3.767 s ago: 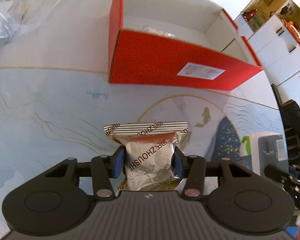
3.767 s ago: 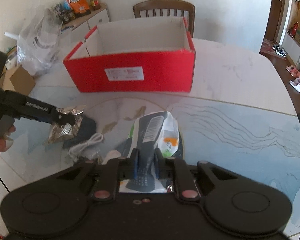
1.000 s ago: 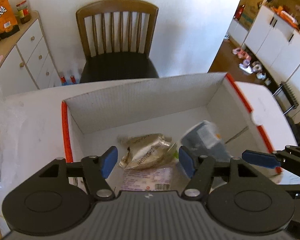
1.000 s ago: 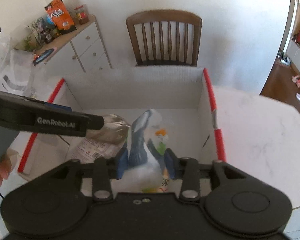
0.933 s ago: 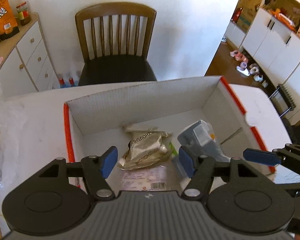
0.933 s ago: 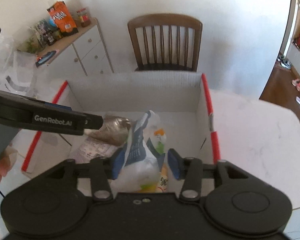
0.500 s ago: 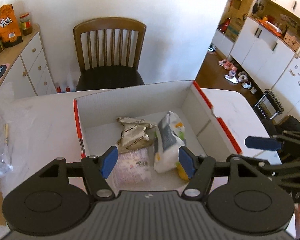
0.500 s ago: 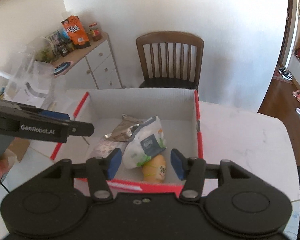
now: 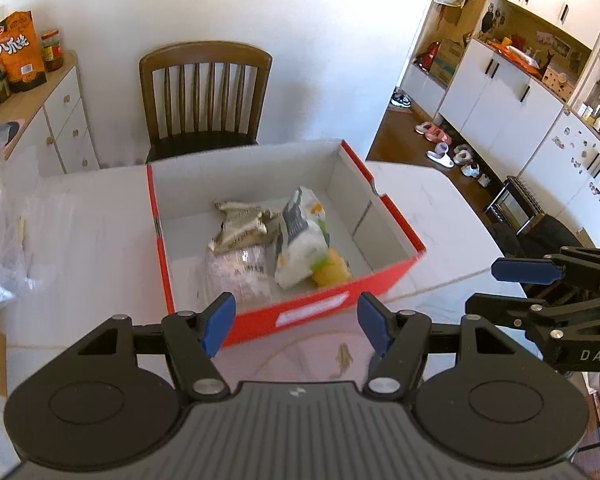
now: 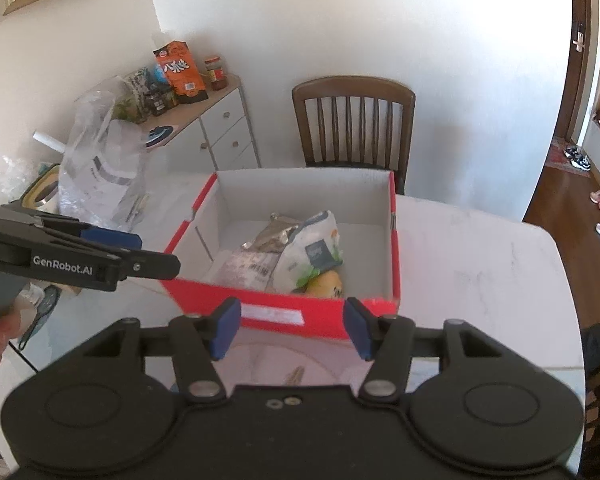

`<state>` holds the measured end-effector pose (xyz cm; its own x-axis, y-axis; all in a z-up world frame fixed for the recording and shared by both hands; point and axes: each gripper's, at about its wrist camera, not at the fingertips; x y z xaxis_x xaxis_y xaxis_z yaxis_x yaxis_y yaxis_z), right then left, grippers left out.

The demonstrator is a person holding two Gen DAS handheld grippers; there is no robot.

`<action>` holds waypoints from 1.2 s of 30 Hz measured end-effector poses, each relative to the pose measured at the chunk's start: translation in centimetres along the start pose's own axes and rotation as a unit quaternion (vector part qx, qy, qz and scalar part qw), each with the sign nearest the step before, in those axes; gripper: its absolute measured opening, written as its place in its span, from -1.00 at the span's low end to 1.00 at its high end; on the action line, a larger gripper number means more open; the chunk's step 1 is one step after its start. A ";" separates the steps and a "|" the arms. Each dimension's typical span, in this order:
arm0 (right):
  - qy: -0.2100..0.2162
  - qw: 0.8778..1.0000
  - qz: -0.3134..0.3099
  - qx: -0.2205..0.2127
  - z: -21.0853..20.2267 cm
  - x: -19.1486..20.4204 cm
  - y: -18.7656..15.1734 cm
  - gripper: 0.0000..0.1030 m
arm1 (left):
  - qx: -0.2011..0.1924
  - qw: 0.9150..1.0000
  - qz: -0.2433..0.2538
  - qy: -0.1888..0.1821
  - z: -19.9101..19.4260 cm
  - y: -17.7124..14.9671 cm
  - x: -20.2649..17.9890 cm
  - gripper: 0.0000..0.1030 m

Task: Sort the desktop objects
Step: 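Open both grippers to release the foil packet and grey bag into the box, then grasp the white cable with the left gripper while the right grasps the receipt packet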

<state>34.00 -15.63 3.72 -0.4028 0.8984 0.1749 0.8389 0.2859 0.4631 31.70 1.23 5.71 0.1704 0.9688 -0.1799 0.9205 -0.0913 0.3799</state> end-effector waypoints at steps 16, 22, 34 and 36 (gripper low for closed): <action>0.005 0.999 0.006 0.042 -0.2 0.2 -11.3 0.52 | 0.046 0.999 0.015 0.009 3.4 -9.3 -0.4 0.29; 0.001 0.998 -0.009 0.063 1.1 1.4 -15.1 0.63 | 0.068 0.998 0.010 0.005 5.8 -11.1 -0.1 0.37; -0.026 0.993 -0.008 0.113 5.5 2.4 -19.6 0.67 | 0.100 0.995 0.024 0.011 10.0 -12.3 0.2 0.54; -0.028 0.993 -0.003 0.118 6.1 2.2 -19.9 0.67 | 0.105 0.994 0.024 0.011 10.7 -12.3 0.4 0.54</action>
<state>18.60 -17.29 -10.43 -0.3929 0.9116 0.1209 0.9015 0.3560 0.2460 24.17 0.25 -8.74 0.2106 0.9667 -0.1453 0.9648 -0.1816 0.1903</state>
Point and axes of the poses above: each gripper's, at about its wrist camera, not at the fingertips, and z roughly the way its jaws point, x to its left, y to its top, and after that the axes turned 15 degrees about x, right-handed
